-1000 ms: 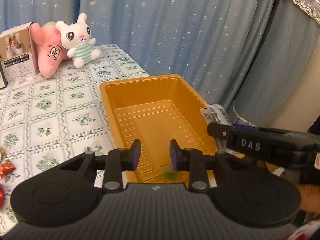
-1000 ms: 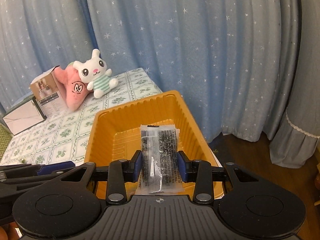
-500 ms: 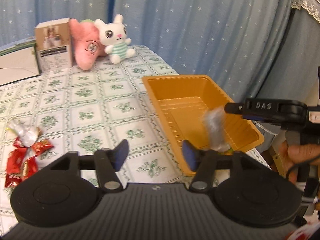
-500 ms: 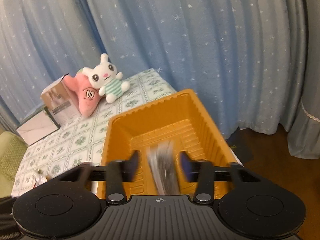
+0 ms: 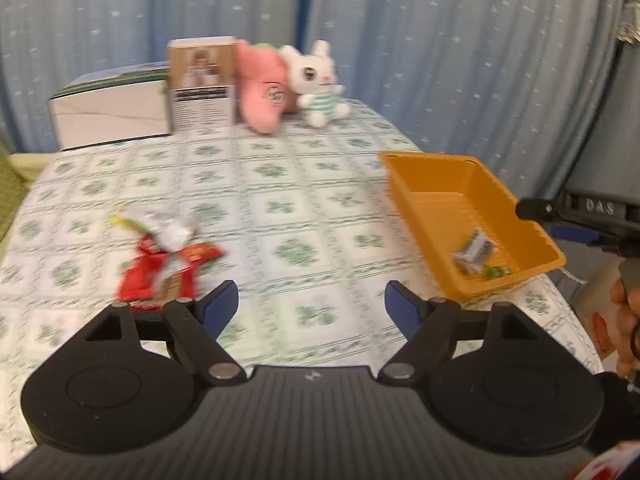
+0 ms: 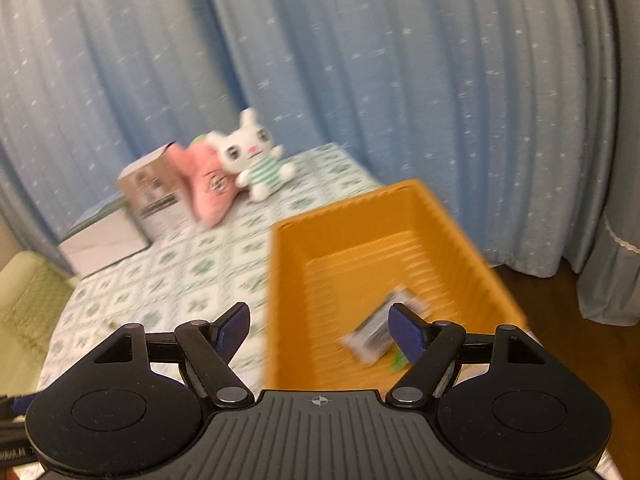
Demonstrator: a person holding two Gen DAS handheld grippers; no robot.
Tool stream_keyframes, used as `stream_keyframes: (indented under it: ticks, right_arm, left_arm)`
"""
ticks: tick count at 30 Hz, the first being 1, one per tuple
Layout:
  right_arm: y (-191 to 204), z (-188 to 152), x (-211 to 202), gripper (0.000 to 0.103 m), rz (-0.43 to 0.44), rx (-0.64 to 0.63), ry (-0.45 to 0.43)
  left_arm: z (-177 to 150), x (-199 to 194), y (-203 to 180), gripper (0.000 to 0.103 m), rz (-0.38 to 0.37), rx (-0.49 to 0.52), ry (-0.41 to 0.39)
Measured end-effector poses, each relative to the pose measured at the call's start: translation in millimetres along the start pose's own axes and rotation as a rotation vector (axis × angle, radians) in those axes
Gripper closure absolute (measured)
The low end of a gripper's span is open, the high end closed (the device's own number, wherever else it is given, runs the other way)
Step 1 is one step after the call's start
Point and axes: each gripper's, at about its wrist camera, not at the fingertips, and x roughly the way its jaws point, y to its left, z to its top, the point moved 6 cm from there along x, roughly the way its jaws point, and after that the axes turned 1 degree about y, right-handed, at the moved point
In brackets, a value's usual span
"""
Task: Organize snacks
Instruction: 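Open both grippers over the tray and move back to the snacks, then grasp a red candy with the right gripper while the left gripper grasps another red candy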
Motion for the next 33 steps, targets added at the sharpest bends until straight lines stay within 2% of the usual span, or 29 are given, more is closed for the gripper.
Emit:
stream_keyframes:
  ticks: [7, 14, 20, 33]
  right_arm:
    - [66, -34, 2, 0.027, 0.08, -0.08, 0.072]
    - [127, -54, 15, 0.027, 0.148, -0.165, 0.12]
    - [162, -65, 33, 0.027, 0.184, -0.194, 0.159]
    - [225, -95, 106, 0.027, 0.247, -0.271, 0.246]
  left_arm:
    - [-12, -32, 59, 0.019, 0.074, -0.052, -0.007]
    - [-14, -48, 118, 0.015, 0.143, -0.089, 0.003]
    - [-15, -40, 150, 0.015, 0.165, -0.085, 0.032]
    - [-19, 15, 196, 0.016, 0.124, 0.012, 0.113]
